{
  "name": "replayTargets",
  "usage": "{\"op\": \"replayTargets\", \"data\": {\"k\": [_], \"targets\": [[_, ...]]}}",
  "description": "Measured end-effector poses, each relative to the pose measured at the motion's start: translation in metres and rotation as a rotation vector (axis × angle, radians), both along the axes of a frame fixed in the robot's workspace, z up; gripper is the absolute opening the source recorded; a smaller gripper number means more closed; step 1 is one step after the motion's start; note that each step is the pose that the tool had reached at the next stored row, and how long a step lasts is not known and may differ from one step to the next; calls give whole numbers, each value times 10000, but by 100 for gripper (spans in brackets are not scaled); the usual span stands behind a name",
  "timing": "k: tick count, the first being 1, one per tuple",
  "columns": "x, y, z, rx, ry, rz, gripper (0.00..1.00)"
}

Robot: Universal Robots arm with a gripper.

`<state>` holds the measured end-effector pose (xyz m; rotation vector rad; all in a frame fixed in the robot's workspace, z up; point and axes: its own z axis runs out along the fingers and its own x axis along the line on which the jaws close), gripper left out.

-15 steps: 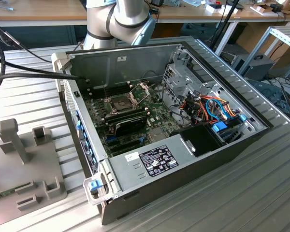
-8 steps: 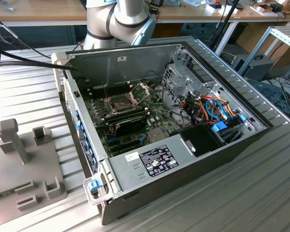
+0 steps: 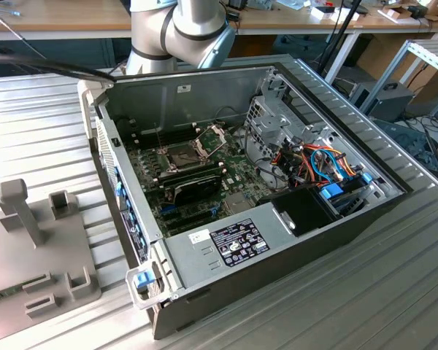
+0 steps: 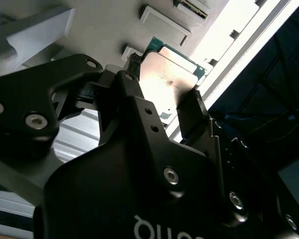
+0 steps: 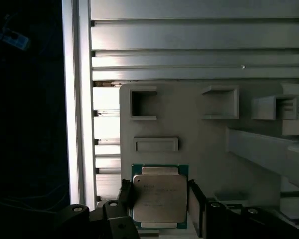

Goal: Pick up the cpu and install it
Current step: 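Pick up the cpu and move it towards the insertion slot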

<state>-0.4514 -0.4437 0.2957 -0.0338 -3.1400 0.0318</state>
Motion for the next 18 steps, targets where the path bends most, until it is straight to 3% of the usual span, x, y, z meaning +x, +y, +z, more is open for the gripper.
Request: {"op": "replayTargets", "data": {"k": [1, 3, 18], "targets": [[0, 0, 34, 0, 0, 0, 55], [0, 0, 210, 3, 0, 0, 55], [0, 0, 721, 23, 0, 0, 55]]}}
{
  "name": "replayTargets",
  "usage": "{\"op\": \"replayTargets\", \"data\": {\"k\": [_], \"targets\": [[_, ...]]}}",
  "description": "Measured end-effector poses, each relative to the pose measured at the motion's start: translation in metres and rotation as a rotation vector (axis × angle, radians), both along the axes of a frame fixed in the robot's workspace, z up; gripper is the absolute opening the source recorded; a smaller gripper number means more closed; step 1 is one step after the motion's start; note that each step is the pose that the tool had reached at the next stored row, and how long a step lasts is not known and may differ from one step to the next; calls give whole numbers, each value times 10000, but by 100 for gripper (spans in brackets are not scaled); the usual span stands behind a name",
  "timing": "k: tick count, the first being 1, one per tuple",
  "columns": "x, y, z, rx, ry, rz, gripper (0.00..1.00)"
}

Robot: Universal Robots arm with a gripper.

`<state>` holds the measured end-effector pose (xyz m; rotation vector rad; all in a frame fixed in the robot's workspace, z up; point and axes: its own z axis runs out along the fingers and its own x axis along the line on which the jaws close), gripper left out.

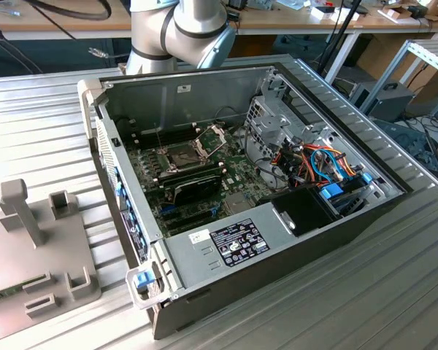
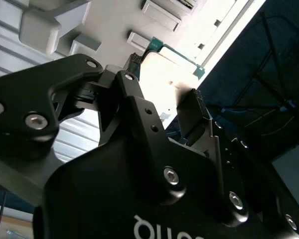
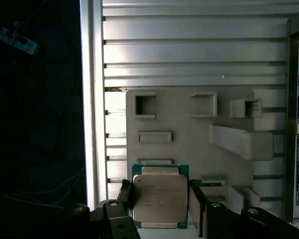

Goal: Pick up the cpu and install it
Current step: 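Pick up the cpu and move it towards the insertion slot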

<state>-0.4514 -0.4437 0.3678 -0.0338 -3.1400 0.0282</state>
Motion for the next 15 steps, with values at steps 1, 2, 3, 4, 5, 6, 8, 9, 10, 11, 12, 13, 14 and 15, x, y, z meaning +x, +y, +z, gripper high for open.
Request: {"op": "replayTargets", "data": {"k": [1, 2, 3, 4, 5, 6, 8, 9, 10, 11, 12, 13, 14, 15], "targets": [[0, 0, 27, 1, 0, 0, 55], [0, 0, 53, 3, -1, 0, 55], [0, 0, 92, 5, 0, 0, 55], [0, 0, 129, 6, 1, 0, 55], [0, 0, 152, 7, 0, 0, 55], [0, 0, 174, 9, -1, 0, 55], [0, 0, 229, 10, 0, 0, 55], [0, 0, 255, 11, 1, 0, 55], [0, 0, 270, 12, 0, 0, 55], [0, 0, 285, 14, -1, 0, 55], [0, 0, 286, 14, -2, 0, 55], [0, 0, 287, 15, -2, 0, 55], [0, 0, 288, 14, -2, 0, 55], [0, 0, 289, 13, 0, 0, 55]]}}
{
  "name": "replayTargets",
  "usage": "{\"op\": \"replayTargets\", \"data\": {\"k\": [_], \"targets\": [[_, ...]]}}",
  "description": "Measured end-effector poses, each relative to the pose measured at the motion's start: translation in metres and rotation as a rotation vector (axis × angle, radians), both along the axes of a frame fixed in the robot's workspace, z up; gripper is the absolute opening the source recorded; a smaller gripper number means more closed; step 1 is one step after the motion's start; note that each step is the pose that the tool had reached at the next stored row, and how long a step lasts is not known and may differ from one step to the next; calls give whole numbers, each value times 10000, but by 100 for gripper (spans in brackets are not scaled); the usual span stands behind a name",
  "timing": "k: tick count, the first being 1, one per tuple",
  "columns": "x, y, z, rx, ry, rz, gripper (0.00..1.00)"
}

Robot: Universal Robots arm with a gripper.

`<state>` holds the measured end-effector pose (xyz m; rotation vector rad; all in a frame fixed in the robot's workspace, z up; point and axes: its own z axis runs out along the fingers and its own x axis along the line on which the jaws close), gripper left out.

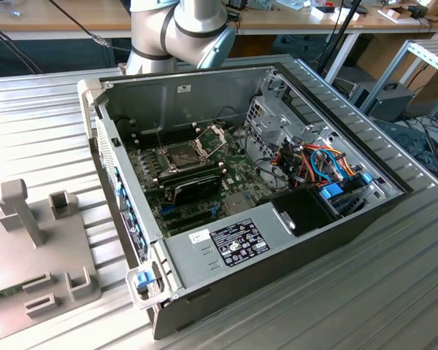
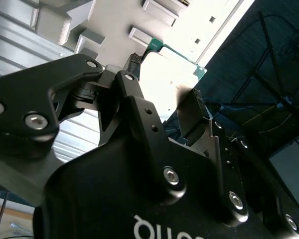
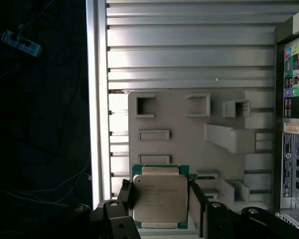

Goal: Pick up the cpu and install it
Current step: 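Pick up the cpu and move it towards the insertion slot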

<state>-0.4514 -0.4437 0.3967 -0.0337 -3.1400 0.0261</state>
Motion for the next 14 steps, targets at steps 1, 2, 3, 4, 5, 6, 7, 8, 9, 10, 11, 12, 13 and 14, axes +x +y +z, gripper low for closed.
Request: {"op": "replayTargets", "data": {"k": [1, 2, 3, 4, 5, 6, 7, 8, 9, 10, 11, 12, 13, 14], "targets": [[0, 0, 0, 0, 0, 0, 55], [0, 0, 0, 0, -1, 0, 55], [0, 0, 1, 0, 0, 0, 55], [0, 0, 1, 0, 0, 0, 55], [0, 0, 2, -1, 1, 0, 55], [2, 0, 3, -1, 2, 0, 55], [5, 0, 3, -1, 2, 0, 55], [10, 0, 3, -1, 2, 0, 55], [17, 0, 2, 0, 0, 0, 55], [22, 0, 2, 0, 1, 0, 55], [52, 0, 1, 0, 0, 0, 55], [75, 0, 1, 0, 0, 0, 55], [124, 0, 1, 0, 0, 0, 55], [138, 0, 1, 0, 0, 0, 55]]}}
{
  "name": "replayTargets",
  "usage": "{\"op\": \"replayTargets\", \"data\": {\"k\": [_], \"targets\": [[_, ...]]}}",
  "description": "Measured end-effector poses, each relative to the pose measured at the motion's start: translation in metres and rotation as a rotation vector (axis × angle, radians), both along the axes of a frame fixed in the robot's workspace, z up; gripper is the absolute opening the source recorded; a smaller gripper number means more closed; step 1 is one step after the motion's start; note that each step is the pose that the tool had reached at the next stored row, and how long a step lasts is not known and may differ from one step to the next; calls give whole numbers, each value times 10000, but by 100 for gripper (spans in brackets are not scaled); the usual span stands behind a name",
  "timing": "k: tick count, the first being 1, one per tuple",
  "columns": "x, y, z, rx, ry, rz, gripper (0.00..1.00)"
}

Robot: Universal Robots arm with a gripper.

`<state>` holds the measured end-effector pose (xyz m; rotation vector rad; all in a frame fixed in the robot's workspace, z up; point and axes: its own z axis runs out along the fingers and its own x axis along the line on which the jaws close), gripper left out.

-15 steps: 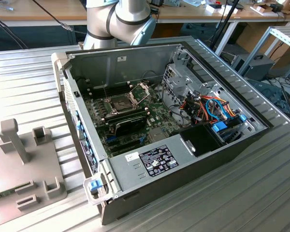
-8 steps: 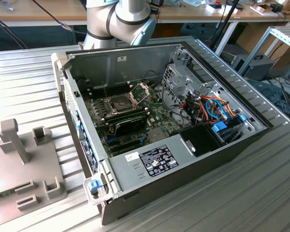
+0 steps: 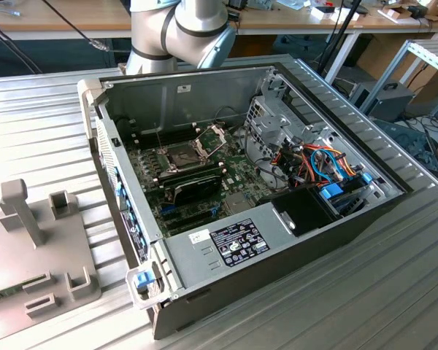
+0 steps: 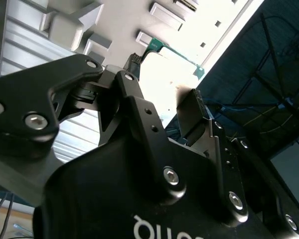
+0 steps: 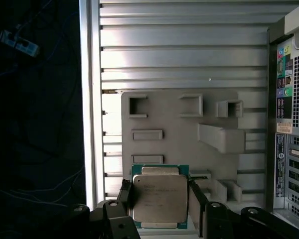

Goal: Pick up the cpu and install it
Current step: 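Pick up the cpu and move it towards the insertion slot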

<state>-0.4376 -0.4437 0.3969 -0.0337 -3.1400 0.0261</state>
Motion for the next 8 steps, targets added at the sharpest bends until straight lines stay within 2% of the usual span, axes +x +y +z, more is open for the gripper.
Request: {"op": "replayTargets", "data": {"k": [8], "targets": [[17, 0, 0, 0, 0, -1, 55]]}}
